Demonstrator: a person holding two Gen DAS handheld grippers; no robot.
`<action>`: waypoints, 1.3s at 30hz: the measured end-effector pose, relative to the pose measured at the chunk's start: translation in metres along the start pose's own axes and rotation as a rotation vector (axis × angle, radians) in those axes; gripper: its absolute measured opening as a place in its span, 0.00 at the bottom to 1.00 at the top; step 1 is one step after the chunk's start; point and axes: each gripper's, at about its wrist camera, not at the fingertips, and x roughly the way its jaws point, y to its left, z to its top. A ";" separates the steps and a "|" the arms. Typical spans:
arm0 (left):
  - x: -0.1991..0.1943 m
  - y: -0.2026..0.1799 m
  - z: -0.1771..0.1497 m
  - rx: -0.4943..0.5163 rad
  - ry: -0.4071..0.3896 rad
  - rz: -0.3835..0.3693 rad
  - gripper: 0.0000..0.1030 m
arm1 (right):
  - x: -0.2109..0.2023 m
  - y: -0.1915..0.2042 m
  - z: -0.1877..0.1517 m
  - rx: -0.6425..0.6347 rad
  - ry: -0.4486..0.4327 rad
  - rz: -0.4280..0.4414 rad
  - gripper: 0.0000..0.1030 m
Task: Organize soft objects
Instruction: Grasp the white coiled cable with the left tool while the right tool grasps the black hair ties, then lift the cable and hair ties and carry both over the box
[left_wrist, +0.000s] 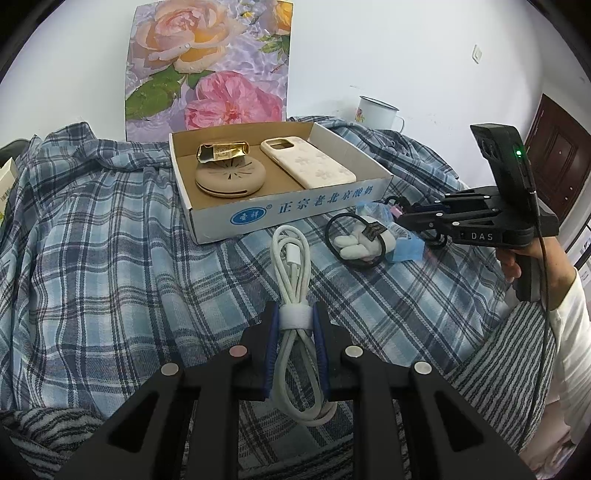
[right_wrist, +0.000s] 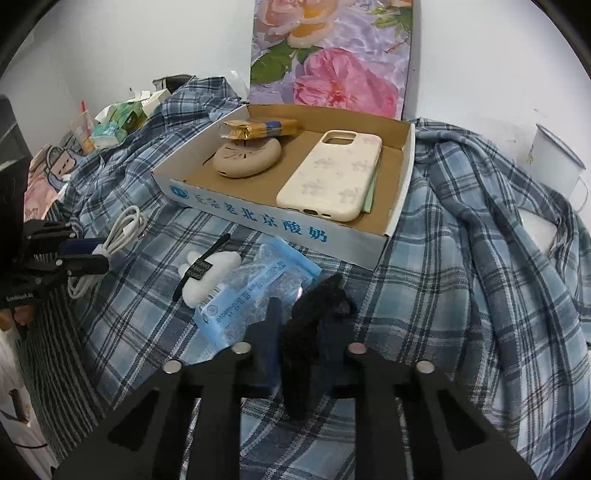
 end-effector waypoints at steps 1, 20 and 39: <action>0.000 -0.001 0.000 0.003 -0.001 -0.003 0.19 | -0.001 0.001 0.000 -0.010 0.001 -0.011 0.10; -0.034 -0.009 0.017 0.045 -0.124 0.068 0.19 | -0.064 0.031 0.016 -0.076 -0.251 -0.115 0.09; -0.107 -0.041 0.081 0.118 -0.348 0.128 0.19 | -0.151 0.068 0.050 -0.099 -0.591 -0.123 0.09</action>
